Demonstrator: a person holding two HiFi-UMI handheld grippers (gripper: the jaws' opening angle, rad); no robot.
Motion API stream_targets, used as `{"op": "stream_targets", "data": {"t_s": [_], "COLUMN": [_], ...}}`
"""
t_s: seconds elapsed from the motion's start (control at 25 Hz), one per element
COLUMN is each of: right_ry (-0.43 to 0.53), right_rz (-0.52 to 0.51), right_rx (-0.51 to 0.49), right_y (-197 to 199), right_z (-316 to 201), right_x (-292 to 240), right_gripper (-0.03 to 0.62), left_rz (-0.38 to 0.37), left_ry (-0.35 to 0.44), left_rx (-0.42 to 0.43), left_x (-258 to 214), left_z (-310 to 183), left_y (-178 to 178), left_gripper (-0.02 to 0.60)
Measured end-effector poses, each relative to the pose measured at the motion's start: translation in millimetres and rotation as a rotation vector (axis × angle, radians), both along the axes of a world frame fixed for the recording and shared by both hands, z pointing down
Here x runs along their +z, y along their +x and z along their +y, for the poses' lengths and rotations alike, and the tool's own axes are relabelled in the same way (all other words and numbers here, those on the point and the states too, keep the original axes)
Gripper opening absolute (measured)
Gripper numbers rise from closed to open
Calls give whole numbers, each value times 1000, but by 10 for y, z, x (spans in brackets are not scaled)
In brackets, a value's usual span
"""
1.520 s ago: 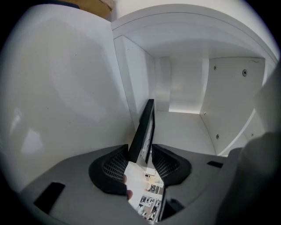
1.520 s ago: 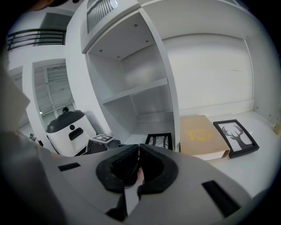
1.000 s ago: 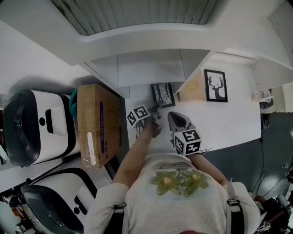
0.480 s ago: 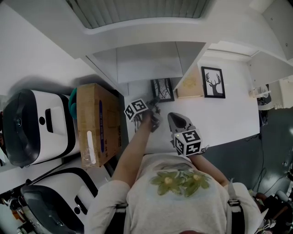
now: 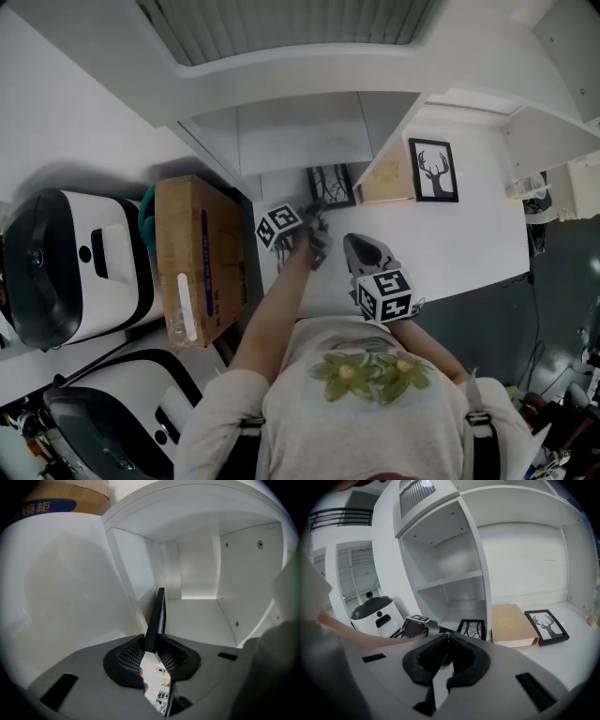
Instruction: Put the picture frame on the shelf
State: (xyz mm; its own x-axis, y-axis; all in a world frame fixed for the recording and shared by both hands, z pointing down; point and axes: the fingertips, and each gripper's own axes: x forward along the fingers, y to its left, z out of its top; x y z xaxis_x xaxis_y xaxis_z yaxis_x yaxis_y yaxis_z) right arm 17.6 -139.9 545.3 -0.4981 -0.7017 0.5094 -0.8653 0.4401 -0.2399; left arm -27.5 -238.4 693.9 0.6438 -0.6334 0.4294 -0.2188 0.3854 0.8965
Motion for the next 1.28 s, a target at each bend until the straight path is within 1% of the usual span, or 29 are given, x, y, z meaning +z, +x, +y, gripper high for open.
{"op": "stream_targets", "data": {"t_s": [0.6, 1.08, 1.28], "right_ry": [-26, -44, -49], "right_rz": [4, 6, 8], "right_rx": [10, 3, -3], "right_y": [19, 23, 23], "right_z": [-85, -103, -100], "right_x": [90, 148, 167], "right_gripper": [32, 32, 32], "left_rz": [35, 82, 83], "left_ry": [12, -1, -1], "left_rx": [-14, -33, -49], "left_x": [69, 108, 133], "left_z": [-136, -187, -214], "left_y": [19, 39, 34], "left_gripper": [103, 103, 103]}}
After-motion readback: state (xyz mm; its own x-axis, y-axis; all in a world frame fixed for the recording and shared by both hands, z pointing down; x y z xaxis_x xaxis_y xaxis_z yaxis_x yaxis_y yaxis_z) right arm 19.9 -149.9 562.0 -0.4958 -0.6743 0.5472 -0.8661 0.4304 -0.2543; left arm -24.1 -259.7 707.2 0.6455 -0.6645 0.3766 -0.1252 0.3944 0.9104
